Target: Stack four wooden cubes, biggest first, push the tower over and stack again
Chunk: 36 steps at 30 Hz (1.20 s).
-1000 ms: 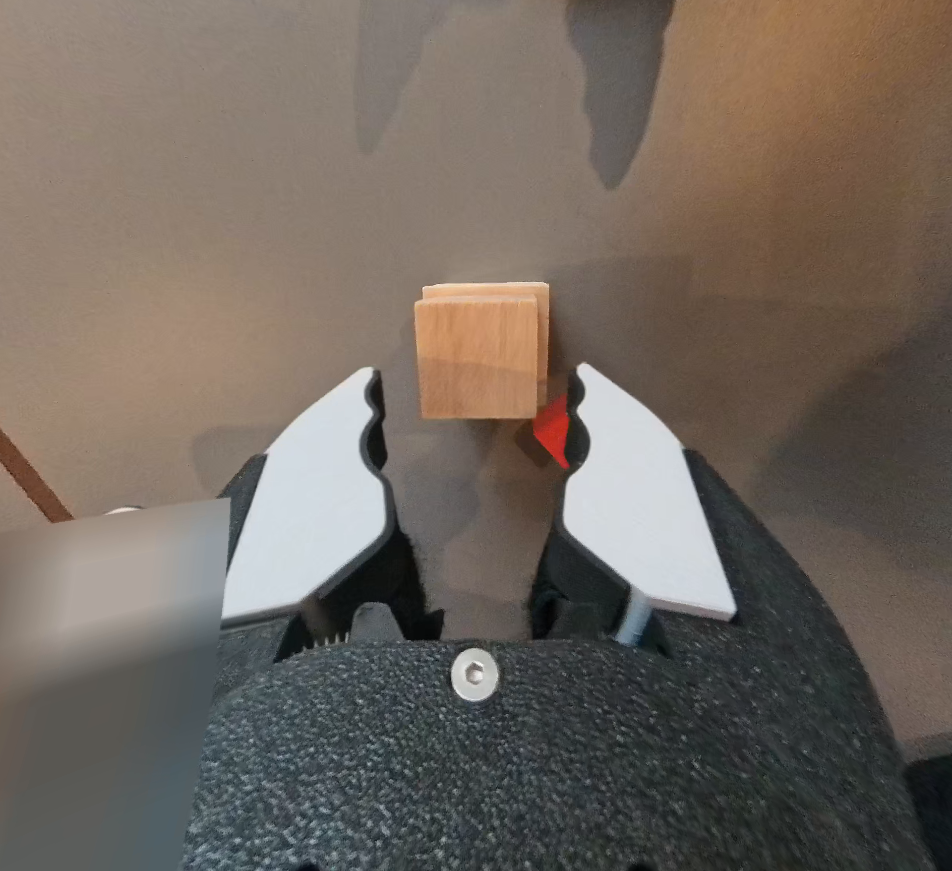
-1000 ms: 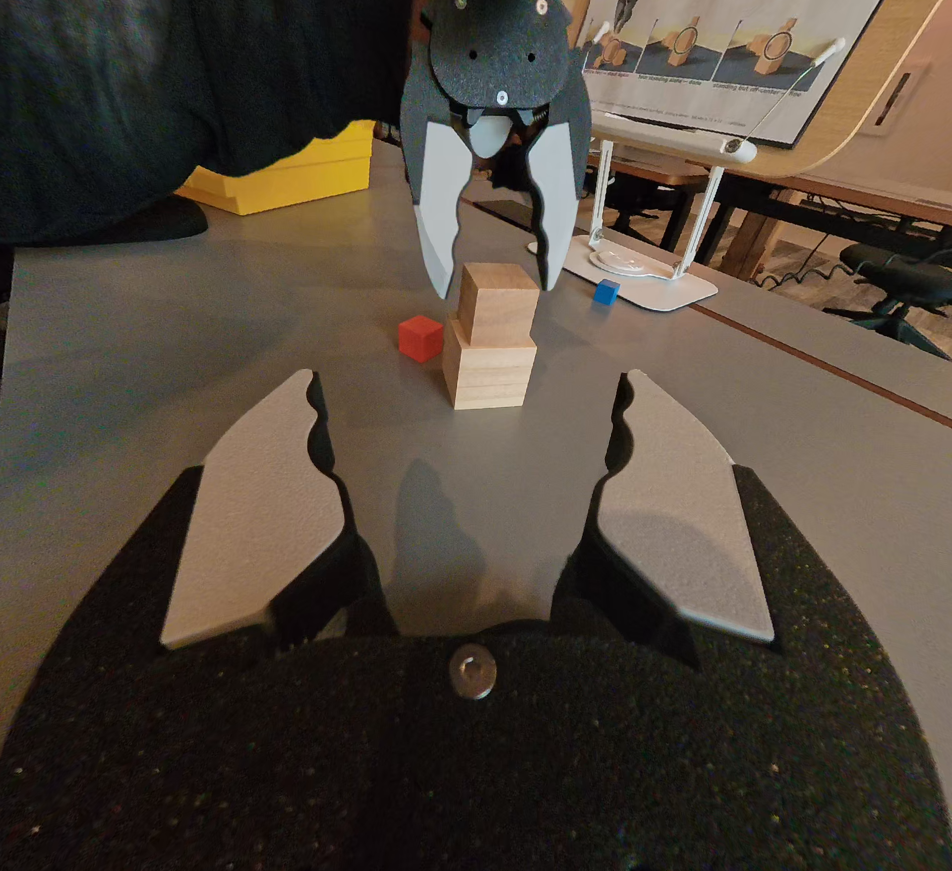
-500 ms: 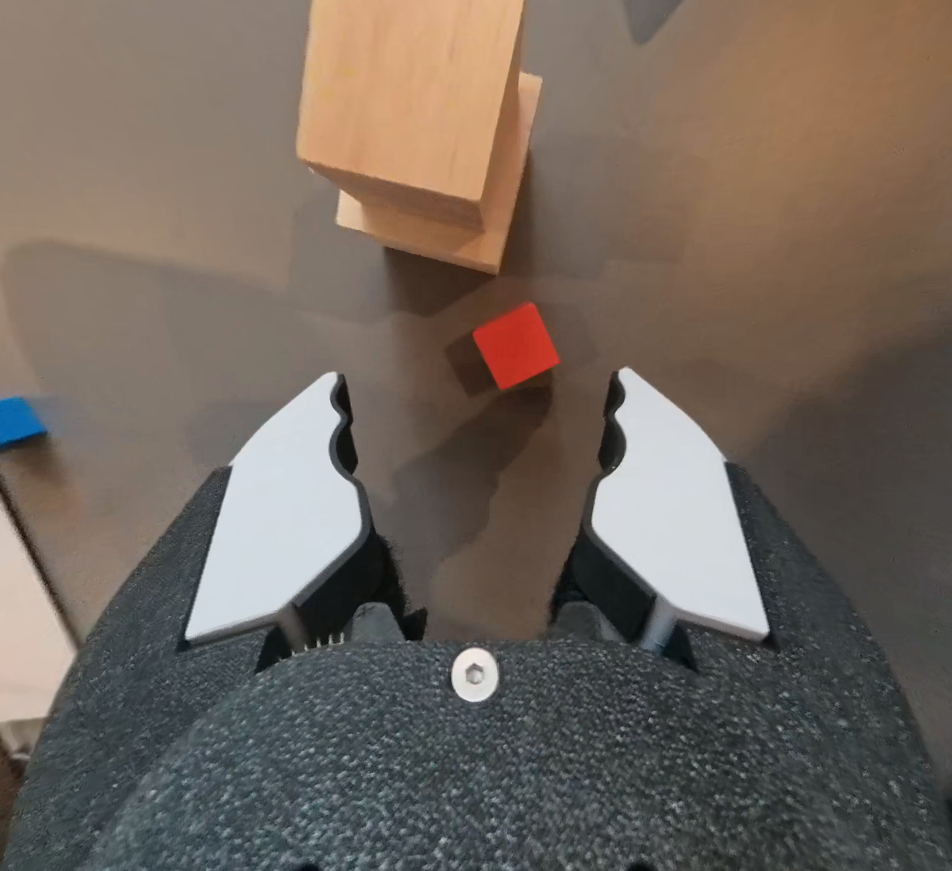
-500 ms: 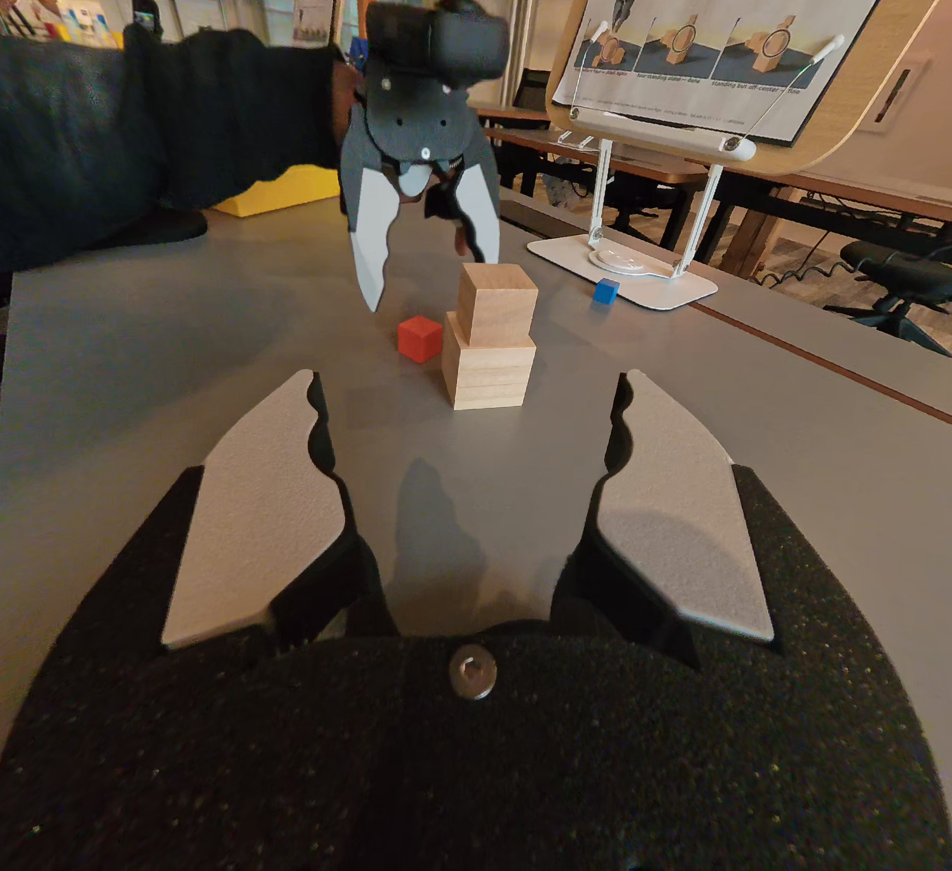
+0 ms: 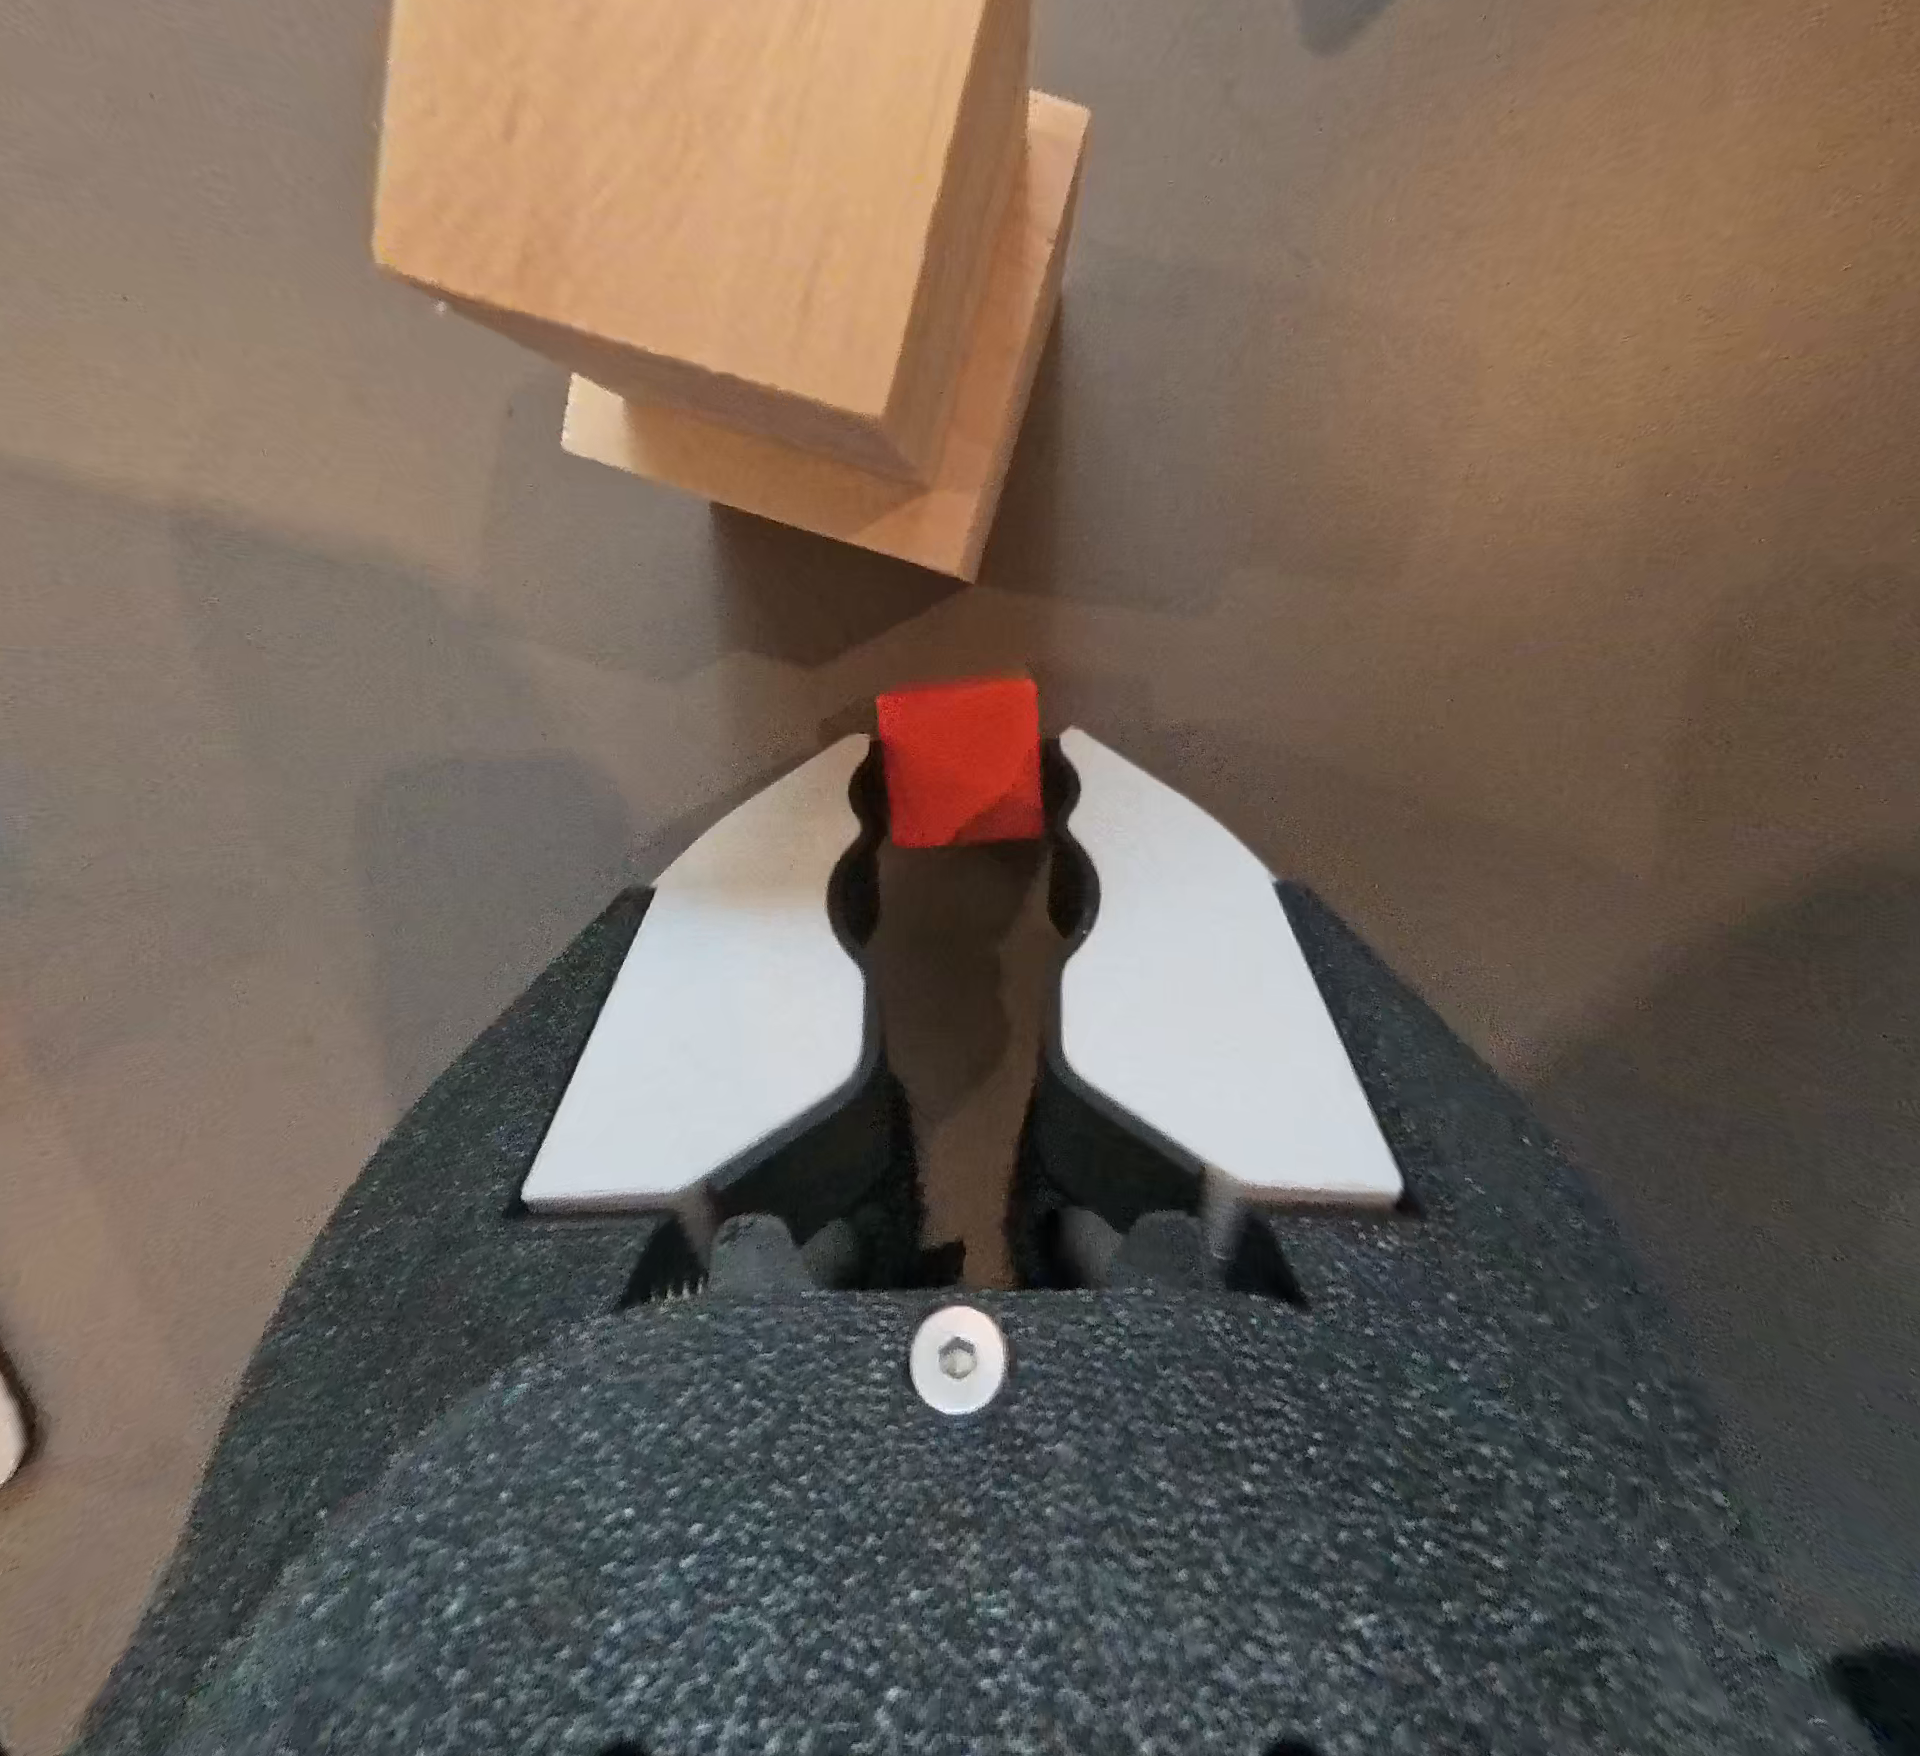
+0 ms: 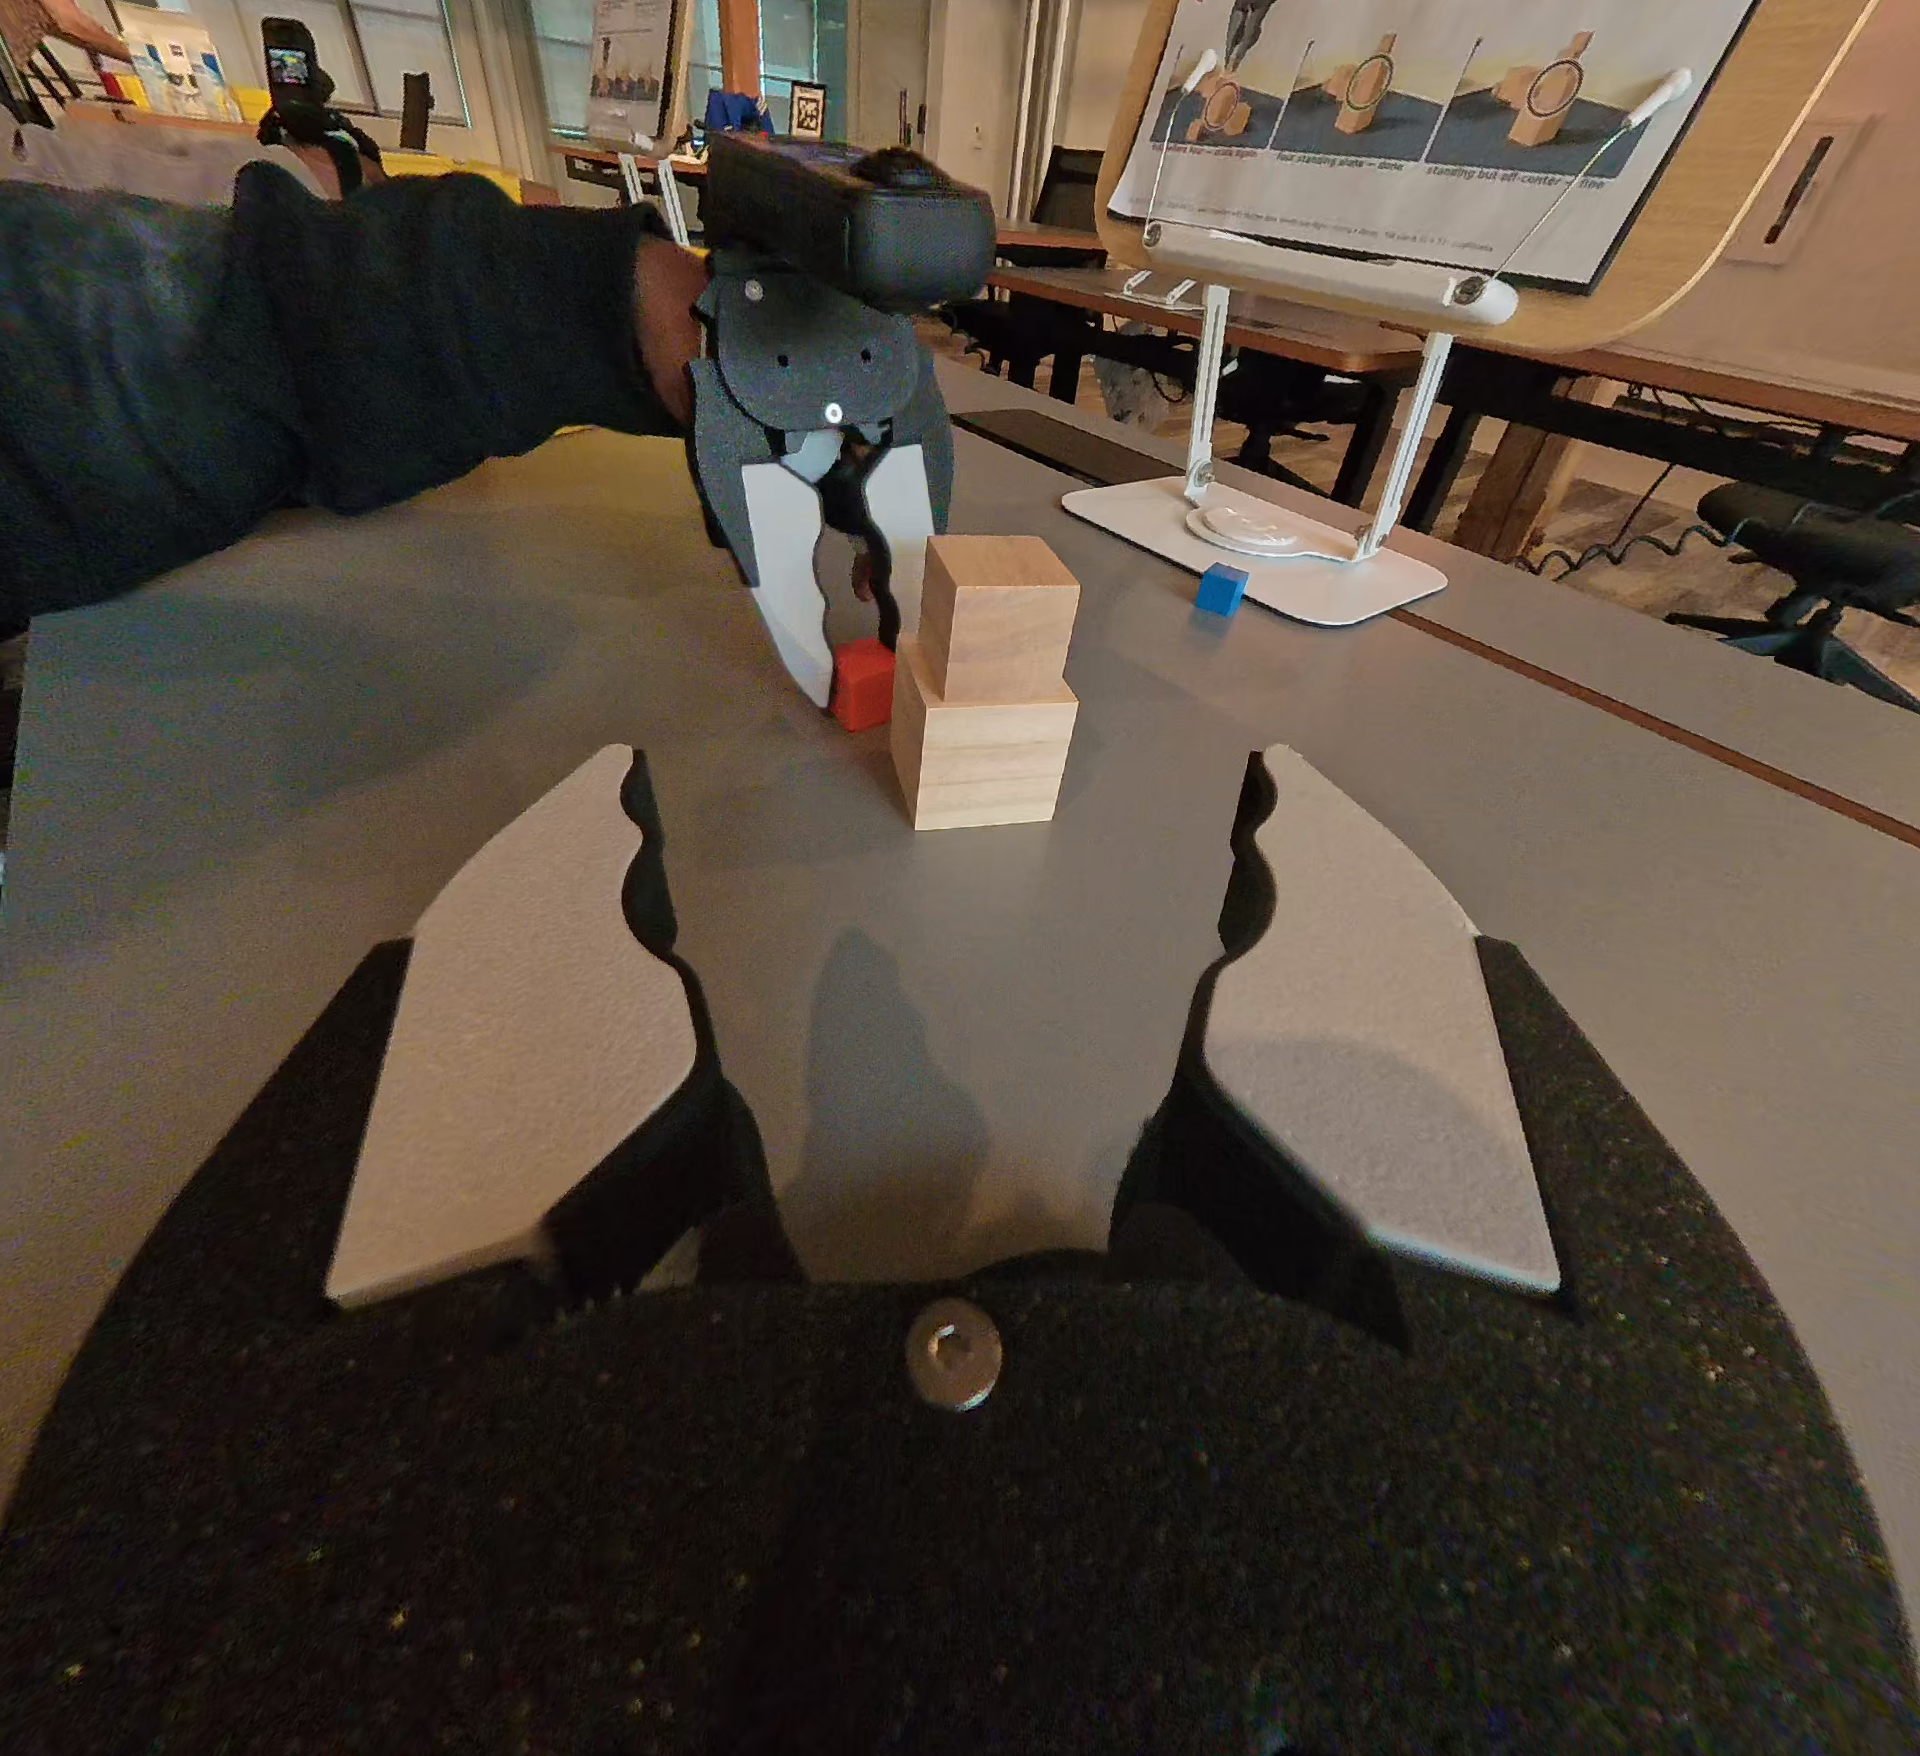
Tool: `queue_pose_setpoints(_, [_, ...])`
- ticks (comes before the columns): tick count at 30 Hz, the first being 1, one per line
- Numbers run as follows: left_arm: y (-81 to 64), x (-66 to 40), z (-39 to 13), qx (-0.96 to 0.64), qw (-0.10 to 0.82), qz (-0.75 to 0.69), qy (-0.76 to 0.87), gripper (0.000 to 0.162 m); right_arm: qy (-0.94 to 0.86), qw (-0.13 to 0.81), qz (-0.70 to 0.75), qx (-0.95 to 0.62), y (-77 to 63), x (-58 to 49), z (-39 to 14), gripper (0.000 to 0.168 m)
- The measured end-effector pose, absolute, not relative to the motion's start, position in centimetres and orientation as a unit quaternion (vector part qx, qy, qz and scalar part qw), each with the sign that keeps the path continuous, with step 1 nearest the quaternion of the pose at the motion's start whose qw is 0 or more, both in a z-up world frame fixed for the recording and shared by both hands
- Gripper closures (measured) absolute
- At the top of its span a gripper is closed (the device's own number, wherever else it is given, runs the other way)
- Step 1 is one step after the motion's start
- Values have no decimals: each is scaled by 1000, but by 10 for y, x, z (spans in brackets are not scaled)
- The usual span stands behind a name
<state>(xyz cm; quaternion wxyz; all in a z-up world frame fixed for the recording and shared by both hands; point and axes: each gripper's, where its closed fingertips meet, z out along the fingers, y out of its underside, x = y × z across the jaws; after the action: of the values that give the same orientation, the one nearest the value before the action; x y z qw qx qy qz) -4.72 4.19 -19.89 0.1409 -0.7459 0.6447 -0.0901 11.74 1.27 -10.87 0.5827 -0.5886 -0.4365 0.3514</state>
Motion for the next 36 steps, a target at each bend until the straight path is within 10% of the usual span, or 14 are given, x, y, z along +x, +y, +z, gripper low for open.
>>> queue_pose_setpoints(15, [57,-27,-84,-672,174,-99,713,134,-440,582,350,-587,12,117,-109,64])
queue_pose_setpoints(36, [71,9,-108,-616,130,-100,770,135,-447,577,349,-587,10,116,-111,64])
